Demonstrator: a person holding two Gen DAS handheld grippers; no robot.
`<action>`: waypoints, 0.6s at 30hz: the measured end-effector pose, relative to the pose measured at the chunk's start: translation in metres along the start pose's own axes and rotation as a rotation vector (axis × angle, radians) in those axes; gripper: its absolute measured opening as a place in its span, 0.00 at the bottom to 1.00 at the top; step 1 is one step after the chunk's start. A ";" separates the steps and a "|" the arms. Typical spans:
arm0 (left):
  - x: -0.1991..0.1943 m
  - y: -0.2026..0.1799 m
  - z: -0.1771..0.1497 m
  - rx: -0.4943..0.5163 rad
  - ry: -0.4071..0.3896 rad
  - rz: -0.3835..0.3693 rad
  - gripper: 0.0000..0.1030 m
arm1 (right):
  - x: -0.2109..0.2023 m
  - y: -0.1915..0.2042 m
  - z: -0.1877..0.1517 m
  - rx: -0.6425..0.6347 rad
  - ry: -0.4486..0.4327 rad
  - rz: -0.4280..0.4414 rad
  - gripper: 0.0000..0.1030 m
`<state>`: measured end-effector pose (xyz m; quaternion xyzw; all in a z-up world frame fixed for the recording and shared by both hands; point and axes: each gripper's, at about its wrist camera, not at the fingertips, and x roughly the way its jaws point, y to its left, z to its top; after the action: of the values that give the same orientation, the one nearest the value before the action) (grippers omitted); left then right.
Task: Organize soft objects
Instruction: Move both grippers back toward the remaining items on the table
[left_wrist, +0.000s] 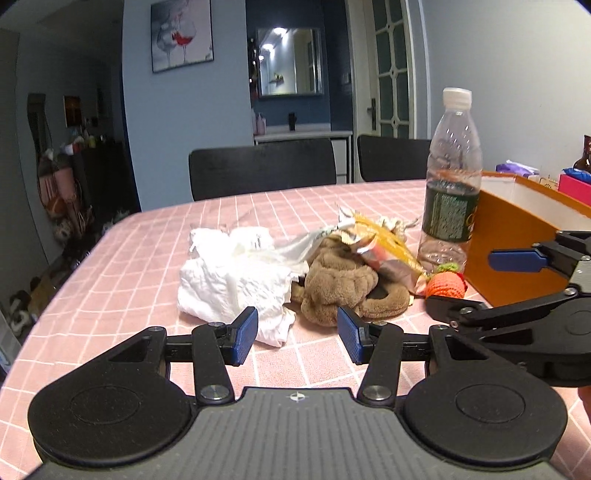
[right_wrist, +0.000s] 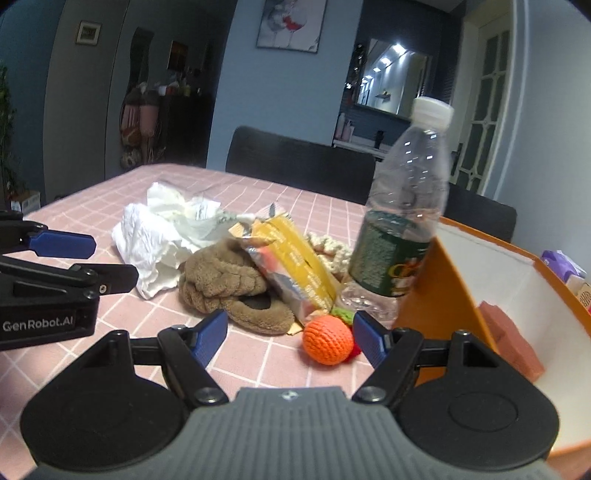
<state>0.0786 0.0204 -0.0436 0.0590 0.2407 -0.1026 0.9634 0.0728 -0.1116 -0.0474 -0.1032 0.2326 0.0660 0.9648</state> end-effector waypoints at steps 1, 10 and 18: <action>0.003 0.000 0.001 0.000 0.010 0.000 0.57 | 0.004 0.001 0.000 -0.008 0.007 0.000 0.72; 0.020 0.008 0.007 -0.015 0.057 -0.006 0.57 | 0.038 0.000 0.004 0.006 0.054 0.017 0.67; 0.037 0.004 0.014 0.059 0.071 0.047 0.62 | 0.051 0.001 0.000 -0.054 0.072 -0.069 0.67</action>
<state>0.1176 0.0159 -0.0489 0.0966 0.2704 -0.0851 0.9541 0.1171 -0.1062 -0.0714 -0.1396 0.2618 0.0353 0.9543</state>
